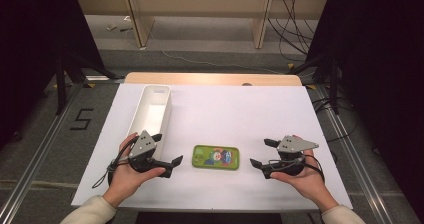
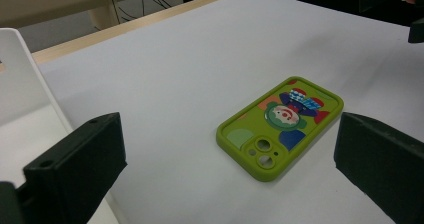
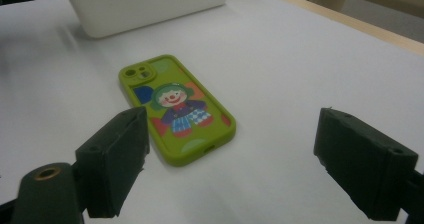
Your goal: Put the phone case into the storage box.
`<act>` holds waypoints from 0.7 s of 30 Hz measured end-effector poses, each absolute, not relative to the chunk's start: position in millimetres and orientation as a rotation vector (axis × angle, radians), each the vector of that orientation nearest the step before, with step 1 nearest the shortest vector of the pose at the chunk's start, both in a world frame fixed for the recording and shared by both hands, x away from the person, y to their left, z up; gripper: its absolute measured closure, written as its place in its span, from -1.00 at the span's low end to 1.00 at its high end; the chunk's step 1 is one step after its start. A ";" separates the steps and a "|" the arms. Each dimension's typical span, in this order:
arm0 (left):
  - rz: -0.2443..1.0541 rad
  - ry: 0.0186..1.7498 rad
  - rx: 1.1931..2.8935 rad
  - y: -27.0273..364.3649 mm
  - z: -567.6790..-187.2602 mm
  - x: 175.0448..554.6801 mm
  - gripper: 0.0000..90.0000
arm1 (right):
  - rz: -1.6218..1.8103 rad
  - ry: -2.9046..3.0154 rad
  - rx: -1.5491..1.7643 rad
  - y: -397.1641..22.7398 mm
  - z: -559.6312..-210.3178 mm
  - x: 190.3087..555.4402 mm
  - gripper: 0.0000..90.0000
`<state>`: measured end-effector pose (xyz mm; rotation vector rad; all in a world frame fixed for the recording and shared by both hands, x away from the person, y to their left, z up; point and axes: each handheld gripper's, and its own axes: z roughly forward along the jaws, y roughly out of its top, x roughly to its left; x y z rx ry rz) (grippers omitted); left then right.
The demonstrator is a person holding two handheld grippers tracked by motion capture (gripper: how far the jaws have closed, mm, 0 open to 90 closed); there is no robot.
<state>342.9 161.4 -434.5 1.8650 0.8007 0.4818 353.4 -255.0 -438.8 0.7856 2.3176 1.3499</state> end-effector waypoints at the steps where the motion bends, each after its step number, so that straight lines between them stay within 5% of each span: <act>1: 0.482 0.800 1.865 161.4 -434.5 342.9 -1.00 | 1.349 2.318 0.787 -254.9 -438.8 353.4 -0.65; 9: 0.482 0.802 1.865 162.0 -435.0 342.8 -1.00 | 1.335 2.314 0.786 -254.7 -438.8 353.8 -0.58; 11: 0.484 0.802 1.864 162.1 -435.2 342.6 -0.99 | 1.327 2.290 0.769 -254.6 -437.1 354.0 -0.19; 12: 0.484 0.802 1.863 161.9 -435.2 342.4 -0.99 | 1.327 2.290 0.769 -254.6 -437.1 354.0 -0.19; 13: 0.485 0.801 1.862 161.7 -435.2 342.3 -0.99 | 1.333 2.267 0.760 -255.0 -434.3 355.4 0.19; 14: 0.485 0.800 1.863 161.6 -435.2 342.3 -0.99 | 1.333 2.267 0.760 -255.0 -434.3 355.4 0.19; 15: 0.485 0.801 1.863 161.5 -435.3 342.3 -0.99 | 1.339 2.287 0.783 -255.5 -432.2 358.7 0.52; 18: 0.487 0.800 1.864 160.6 -435.6 342.7 -0.98 | 1.305 2.303 0.795 -253.8 -432.4 362.5 0.87; 21: 0.485 0.800 1.866 159.8 -435.6 342.7 -0.98 | 1.268 2.313 0.787 -250.2 -432.6 365.8 1.00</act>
